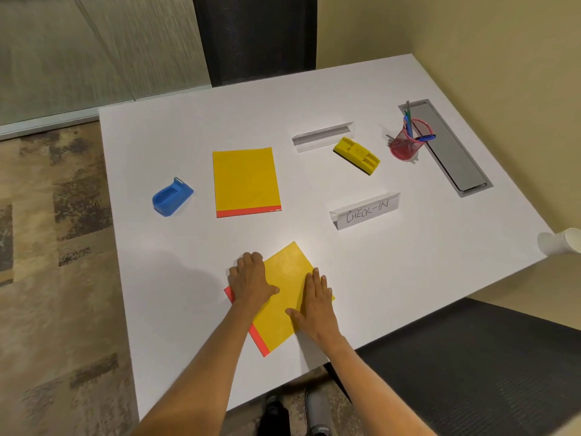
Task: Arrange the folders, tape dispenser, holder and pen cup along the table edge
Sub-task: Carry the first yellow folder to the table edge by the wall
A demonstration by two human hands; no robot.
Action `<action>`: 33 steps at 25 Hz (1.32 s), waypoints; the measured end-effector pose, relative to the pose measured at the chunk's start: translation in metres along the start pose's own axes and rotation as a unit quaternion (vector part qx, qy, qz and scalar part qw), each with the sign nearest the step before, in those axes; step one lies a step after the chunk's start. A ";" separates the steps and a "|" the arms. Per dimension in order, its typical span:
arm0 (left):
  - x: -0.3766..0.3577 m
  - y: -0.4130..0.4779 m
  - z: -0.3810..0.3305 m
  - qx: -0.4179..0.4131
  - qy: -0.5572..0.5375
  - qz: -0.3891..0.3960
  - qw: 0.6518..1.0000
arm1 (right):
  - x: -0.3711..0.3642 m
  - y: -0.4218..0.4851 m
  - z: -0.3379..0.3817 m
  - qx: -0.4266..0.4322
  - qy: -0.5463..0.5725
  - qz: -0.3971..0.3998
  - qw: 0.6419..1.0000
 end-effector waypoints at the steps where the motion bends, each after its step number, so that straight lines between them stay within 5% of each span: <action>1: 0.001 0.004 -0.001 0.010 0.004 0.009 1.000 | 0.000 0.000 0.000 0.000 0.001 0.000 1.000; 8: 0.002 0.012 0.002 0.028 -0.004 0.039 0.999 | 0.000 -0.001 -0.003 0.003 -0.004 0.000 1.000; 15: 0.017 -0.001 0.016 0.040 -0.245 0.066 0.966 | 0.016 -0.015 0.001 -0.028 0.053 -0.023 0.998; 20: 0.024 -0.022 0.025 0.084 -0.456 0.057 0.884 | 0.043 -0.027 -0.006 -0.138 0.277 -0.085 0.947; 25: 0.036 -0.042 0.015 0.115 -0.575 0.068 0.807 | 0.069 -0.028 -0.010 -0.199 0.448 -0.029 0.871; 33: 0.051 -0.081 -0.017 0.147 -0.645 0.012 0.750 | 0.116 -0.038 0.003 -0.106 0.471 -0.072 0.873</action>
Point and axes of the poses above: each hand's wrist, its own y-axis towards the middle knuckle, its own x-axis out of the back of the hand, z = x × y, the point moved 3 cm from there along y, towards the middle knuckle, and after that the axes turned 4 degrees about -x, right-handed, at the moved point
